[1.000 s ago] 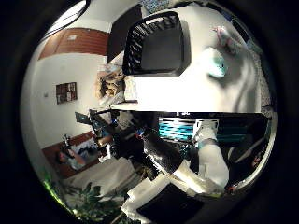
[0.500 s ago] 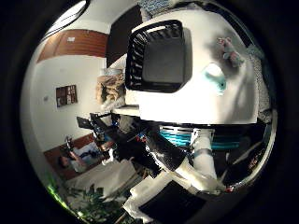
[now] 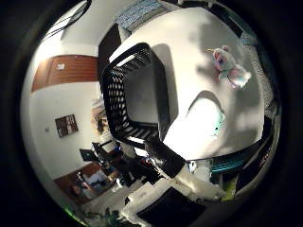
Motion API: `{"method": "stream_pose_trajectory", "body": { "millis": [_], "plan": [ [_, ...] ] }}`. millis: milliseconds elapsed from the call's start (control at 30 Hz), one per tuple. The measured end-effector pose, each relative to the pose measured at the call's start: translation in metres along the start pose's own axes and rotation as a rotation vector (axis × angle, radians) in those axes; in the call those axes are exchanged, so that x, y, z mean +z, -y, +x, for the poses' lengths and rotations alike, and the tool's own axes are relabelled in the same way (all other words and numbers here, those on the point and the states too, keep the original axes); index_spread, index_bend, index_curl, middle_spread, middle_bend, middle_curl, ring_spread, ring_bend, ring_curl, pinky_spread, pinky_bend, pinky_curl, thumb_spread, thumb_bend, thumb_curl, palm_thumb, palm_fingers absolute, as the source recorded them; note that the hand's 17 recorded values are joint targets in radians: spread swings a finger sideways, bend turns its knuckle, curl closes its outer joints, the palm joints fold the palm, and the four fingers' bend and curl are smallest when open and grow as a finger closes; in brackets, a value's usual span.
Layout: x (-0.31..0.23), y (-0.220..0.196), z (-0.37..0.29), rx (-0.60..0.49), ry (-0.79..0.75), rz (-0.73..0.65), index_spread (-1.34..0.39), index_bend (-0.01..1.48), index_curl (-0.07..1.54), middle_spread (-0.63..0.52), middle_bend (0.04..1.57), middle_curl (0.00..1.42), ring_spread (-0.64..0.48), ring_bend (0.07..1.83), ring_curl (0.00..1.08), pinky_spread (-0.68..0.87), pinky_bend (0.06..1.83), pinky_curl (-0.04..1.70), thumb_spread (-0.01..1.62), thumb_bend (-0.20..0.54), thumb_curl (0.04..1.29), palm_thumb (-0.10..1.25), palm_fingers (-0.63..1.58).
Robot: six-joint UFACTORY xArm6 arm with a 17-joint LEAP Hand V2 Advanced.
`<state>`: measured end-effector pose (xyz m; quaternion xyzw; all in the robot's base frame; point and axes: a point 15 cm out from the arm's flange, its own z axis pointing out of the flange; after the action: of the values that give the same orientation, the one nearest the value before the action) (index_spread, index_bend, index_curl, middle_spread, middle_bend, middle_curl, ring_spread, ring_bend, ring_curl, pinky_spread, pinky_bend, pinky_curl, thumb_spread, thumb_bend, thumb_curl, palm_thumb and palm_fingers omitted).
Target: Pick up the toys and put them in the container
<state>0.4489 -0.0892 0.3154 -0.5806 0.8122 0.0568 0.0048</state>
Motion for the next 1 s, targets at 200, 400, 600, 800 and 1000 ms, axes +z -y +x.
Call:
{"method": "stream_pose_trajectory", "body": {
  "millis": [200,400,600,800,1000],
  "plan": [
    [0.027,0.031,0.015,0.066,0.026,0.027,-0.16,0.15,0.26,0.10,0.20,0.33,0.21,0.35,0.25,0.45,0.45,0.30,1.14,-0.020,0.27,0.46,0.12],
    [0.058,0.056,0.029,0.132,0.077,0.033,-0.16,0.15,0.26,0.10,0.20,0.34,0.21,0.36,0.25,0.44,0.46,0.30,1.14,-0.020,0.28,0.46,0.11],
    [0.080,0.070,0.048,0.171,0.079,0.031,-0.15,0.15,0.26,0.11,0.20,0.34,0.21,0.36,0.25,0.44,0.46,0.30,1.14,-0.020,0.28,0.46,0.11],
    [0.088,0.071,0.061,0.197,0.080,0.018,-0.16,0.15,0.26,0.11,0.20,0.34,0.21,0.36,0.25,0.44,0.45,0.30,1.14,-0.020,0.28,0.46,0.11],
    [0.107,0.070,0.072,0.210,0.080,-0.017,-0.16,0.15,0.26,0.10,0.20,0.34,0.21,0.36,0.25,0.43,0.44,0.29,1.14,-0.020,0.28,0.46,0.11]
  ]
}}
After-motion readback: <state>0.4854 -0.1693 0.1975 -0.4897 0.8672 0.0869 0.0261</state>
